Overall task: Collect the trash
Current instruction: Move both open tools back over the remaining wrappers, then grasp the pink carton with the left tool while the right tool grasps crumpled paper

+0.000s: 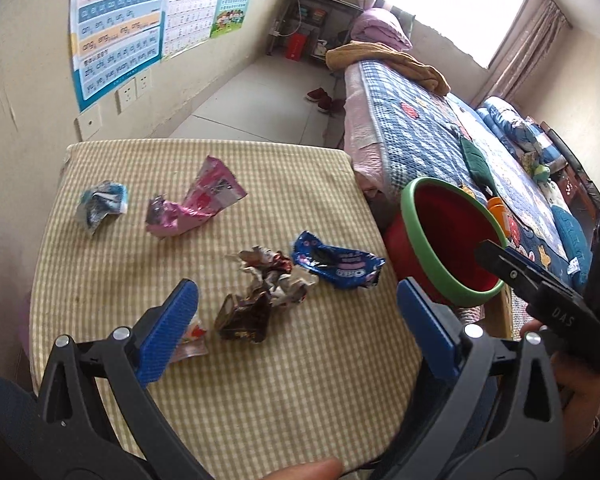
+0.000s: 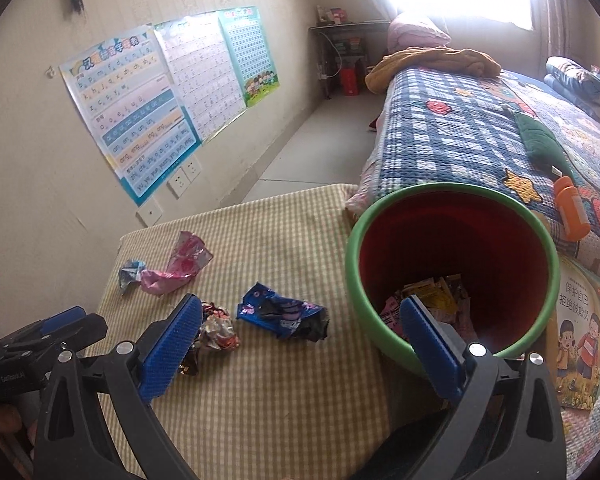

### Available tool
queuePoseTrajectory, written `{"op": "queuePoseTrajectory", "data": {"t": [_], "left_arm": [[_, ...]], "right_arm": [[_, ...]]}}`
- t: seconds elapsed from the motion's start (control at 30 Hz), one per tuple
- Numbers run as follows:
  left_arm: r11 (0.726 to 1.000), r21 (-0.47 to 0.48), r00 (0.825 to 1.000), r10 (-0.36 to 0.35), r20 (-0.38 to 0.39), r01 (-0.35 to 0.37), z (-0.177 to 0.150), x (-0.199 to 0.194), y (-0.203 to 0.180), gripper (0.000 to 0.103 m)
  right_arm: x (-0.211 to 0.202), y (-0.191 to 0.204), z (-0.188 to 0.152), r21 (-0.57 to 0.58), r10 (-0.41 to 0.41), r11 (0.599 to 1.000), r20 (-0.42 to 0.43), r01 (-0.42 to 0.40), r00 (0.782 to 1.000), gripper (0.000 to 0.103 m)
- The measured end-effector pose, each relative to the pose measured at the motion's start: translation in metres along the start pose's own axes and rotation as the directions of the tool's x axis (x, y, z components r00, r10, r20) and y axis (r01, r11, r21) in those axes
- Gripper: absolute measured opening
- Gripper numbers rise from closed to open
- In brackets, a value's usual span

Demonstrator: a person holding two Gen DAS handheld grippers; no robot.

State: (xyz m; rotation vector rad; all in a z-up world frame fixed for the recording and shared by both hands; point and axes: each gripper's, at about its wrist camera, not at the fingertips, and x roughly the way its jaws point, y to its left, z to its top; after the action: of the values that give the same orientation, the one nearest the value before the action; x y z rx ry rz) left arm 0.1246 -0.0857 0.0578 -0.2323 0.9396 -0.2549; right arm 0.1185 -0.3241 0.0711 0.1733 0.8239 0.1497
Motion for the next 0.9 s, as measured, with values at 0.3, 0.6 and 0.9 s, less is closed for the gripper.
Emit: {"op": "queuePoseTrajectory", "data": {"t": [0.3, 0.6, 0.9], "left_arm": [[0.996, -0.08, 0.999, 0.029, -0.019, -0.031, -0.027, -0.009, 0.048, 0.097], [0.991, -0.12, 0.998, 0.048, -0.044, -0.052, -0.041, -0.004, 0.078, 0.097], [0.991, -0.098, 0.989, 0.078, -0.128, -0.091, -0.052, 0.027, 0.094, 0.097]], "right_arm": [[0.022, 0.045, -0.02, -0.068, 0.034, 0.997, -0.074, -0.039, 0.997, 0.096], [0.042, 0.072, -0.032, -0.115, 0.051, 0.991, -0.127, -0.066, 0.991, 0.096], [0.075, 0.079, -0.04, -0.119, 0.053, 0.99, -0.189, -0.077, 0.98, 0.096]]}}
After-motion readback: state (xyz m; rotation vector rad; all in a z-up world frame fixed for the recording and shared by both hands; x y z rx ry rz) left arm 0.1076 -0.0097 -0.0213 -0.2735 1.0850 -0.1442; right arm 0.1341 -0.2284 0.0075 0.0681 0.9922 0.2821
